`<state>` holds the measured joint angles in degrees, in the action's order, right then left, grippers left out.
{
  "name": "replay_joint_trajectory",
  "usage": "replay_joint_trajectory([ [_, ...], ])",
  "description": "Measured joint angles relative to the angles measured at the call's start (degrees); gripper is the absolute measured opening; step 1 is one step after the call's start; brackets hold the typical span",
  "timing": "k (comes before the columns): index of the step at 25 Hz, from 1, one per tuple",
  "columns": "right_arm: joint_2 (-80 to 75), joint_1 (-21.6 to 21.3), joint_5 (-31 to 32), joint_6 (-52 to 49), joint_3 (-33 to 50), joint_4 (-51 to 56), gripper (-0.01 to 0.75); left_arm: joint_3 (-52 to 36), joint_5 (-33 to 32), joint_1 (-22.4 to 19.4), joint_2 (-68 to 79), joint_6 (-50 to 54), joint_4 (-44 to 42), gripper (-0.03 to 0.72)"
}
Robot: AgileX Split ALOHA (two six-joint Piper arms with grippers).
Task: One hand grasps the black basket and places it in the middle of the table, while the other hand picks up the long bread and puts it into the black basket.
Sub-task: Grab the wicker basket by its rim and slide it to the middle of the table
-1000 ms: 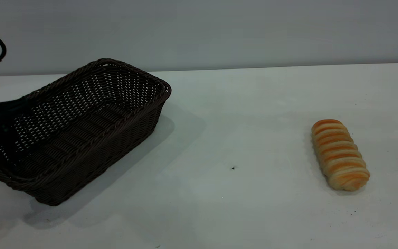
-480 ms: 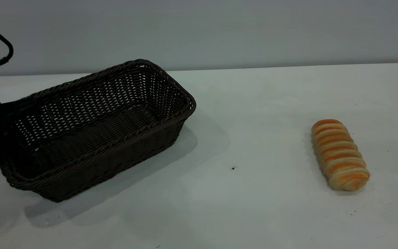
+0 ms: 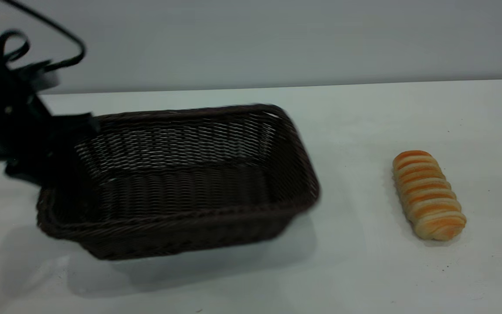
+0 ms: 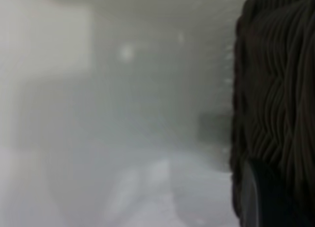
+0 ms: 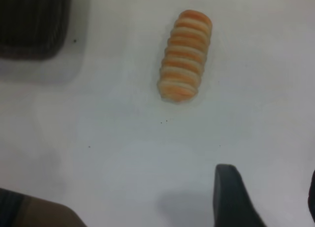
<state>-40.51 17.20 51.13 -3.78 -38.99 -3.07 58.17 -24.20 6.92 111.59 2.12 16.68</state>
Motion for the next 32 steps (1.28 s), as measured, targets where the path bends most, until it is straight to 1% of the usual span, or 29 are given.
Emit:
replay_joint_trajectory([
  [3,0.00,0.00,-0.15,0.00,0.00,0.00,0.356,3.70,-2.79,0.95,0.87,-6.43,3.40,0.142],
  [5,0.00,0.00,-1.35,0.00,0.00,0.00,0.356,6.36,-4.79,1.27,2.40,-9.15,4.26,0.142],
  [8,-0.48,0.00,-5.09,0.00,0.00,0.00,0.357,10.13,-7.87,1.34,5.18,-10.64,4.78,0.142],
  [10,-1.81,0.00,-7.90,0.00,-0.04,0.26,0.372,11.54,-8.77,1.34,6.71,-10.81,4.88,0.142],
  [12,-4.18,0.00,-10.01,0.00,-0.04,1.25,0.403,12.25,-8.97,1.34,7.75,-11.00,4.99,0.142],
  [15,-9.61,0.00,-13.35,0.00,-0.04,3.07,0.469,12.71,-8.47,1.34,8.60,-11.11,4.99,0.142],
  [20,-22.28,0.00,-22.18,0.00,-0.04,4.23,0.575,12.71,-7.66,1.34,8.89,-11.11,5.30,0.142],
  [23,-30.76,0.00,-26.66,0.00,-0.11,4.23,0.602,12.71,-7.66,1.34,8.89,-11.11,7.20,0.146],
  [25,-36.64,0.00,-28.74,0.00,-0.11,4.68,0.605,12.71,-7.62,1.34,8.89,-11.35,8.69,0.174],
  [27,-41.97,0.00,-31.04,0.00,-0.30,5.29,0.605,12.71,-7.68,1.34,8.89,-11.35,9.37,0.231],
  [32,-51.27,0.00,-36.72,0.05,-0.63,5.57,0.605,12.71,-9.43,1.34,8.89,-12.59,9.55,0.419],
])
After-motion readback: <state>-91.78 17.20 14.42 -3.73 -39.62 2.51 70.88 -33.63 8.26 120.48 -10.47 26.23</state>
